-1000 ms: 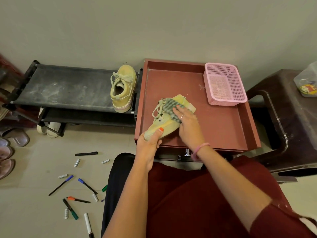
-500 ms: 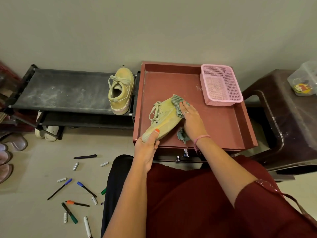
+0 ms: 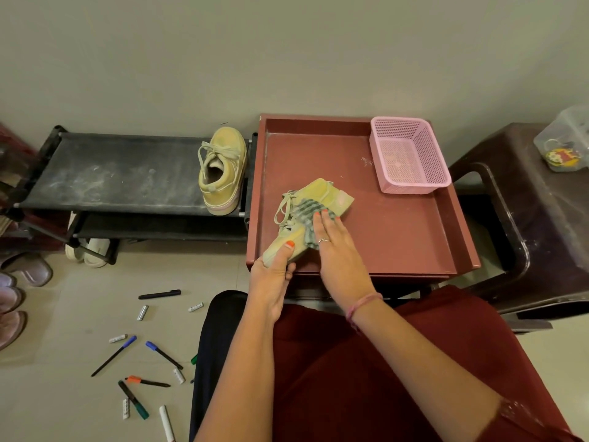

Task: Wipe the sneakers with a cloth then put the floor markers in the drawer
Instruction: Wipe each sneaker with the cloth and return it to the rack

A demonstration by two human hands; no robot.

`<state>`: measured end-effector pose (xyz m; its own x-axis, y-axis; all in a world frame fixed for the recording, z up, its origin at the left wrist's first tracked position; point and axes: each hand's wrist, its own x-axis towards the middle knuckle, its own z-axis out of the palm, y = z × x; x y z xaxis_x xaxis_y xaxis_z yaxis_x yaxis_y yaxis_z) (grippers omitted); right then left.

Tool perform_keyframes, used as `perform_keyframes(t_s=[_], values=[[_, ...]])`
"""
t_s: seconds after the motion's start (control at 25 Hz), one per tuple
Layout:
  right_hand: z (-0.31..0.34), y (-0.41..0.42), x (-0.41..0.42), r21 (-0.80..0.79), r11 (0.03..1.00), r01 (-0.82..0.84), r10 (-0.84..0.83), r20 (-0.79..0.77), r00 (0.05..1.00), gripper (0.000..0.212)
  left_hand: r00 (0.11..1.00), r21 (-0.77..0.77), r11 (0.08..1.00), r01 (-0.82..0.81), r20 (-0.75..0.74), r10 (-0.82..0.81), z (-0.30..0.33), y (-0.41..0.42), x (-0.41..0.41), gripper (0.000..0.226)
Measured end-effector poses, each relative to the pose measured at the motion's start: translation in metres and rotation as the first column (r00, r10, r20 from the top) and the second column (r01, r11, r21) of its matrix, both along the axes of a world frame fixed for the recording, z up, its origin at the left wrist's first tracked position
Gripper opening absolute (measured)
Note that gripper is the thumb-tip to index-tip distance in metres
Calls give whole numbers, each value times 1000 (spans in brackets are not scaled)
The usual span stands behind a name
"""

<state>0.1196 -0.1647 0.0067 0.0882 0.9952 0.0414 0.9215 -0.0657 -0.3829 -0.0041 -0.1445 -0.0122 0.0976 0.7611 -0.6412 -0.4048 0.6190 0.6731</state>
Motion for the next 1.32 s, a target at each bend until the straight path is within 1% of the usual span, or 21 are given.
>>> perform_keyframes(t_s=[0.08,0.16,0.28,0.36,0.4,0.48,0.56,0.64,0.72,0.76,0.88,0.92,0.96,1.04,1.08,1.12,1.16,1.2,1.24,1.28,1.32], values=[[-4,23,25,-46,998,35,-30,95,995,67,1000,-3,1000,0,-3,0,1,-1,0,29],[-5,46,45,-118,990,75,-60,127,990,64,1000,-3,1000,-1,0,1,2,-1,0,33],[-3,55,43,-187,974,129,-126,28,992,71,1000,15,1000,2,2,-2,0,1,0,31],[5,39,21,-192,976,101,-114,-54,992,76,1000,35,999,19,-21,-19,-2,1,-2,30],[9,25,10,-160,985,64,-79,-86,993,76,999,47,998,35,-36,-33,-4,2,-2,29],[13,-1,-8,-50,999,-19,14,-95,995,74,995,74,995,68,-81,-62,-9,1,-2,26],[3,-12,-13,94,990,-103,103,6,995,72,989,101,991,92,-127,-79,-11,0,-2,27],[-6,-3,0,190,959,-208,190,110,976,63,990,104,991,78,-123,-65,-12,-1,-1,29],[-3,16,19,200,919,-339,309,167,936,61,993,113,992,63,-111,-50,-10,-1,0,31],[2,27,30,170,896,-410,375,201,905,61,991,117,991,68,-123,-53,-10,-1,1,34],[7,59,66,76,776,-626,569,343,747,47,983,140,985,98,-167,-74,-9,-2,0,41],[8,69,77,59,736,-674,612,368,700,43,982,143,984,104,-171,-79,-9,-2,0,42],[7,78,84,38,719,-694,628,391,673,41,981,145,984,107,-175,-80,-9,-2,0,42],[6,89,88,-9,755,-656,591,444,674,44,980,145,984,106,-184,-79,-8,-1,-1,42],[5,93,87,-10,803,-596,534,456,712,46,980,146,983,108,-183,-81,-8,-1,-1,42],[6,96,83,9,865,-502,449,435,780,44,979,149,982,113,-183,-84,-8,-1,-1,44],[8,97,77,39,926,-375,334,378,864,42,977,157,980,122,-190,-91,-9,0,-2,45],[7,98,70,96,967,-237,196,316,928,42,975,164,978,133,-200,-99,-10,0,-2,46],[7,97,62,97,987,-127,96,274,957,45,973,169,976,139,-207,-102,-11,0,-3,47],[8,91,54,69,995,-77,59,237,970,47,974,171,976,135,-206,-98,-11,0,-3,46],[9,83,44,24,996,-81,74,210,975,49,977,167,979,119,-196,-85,-12,1,-3,45]])
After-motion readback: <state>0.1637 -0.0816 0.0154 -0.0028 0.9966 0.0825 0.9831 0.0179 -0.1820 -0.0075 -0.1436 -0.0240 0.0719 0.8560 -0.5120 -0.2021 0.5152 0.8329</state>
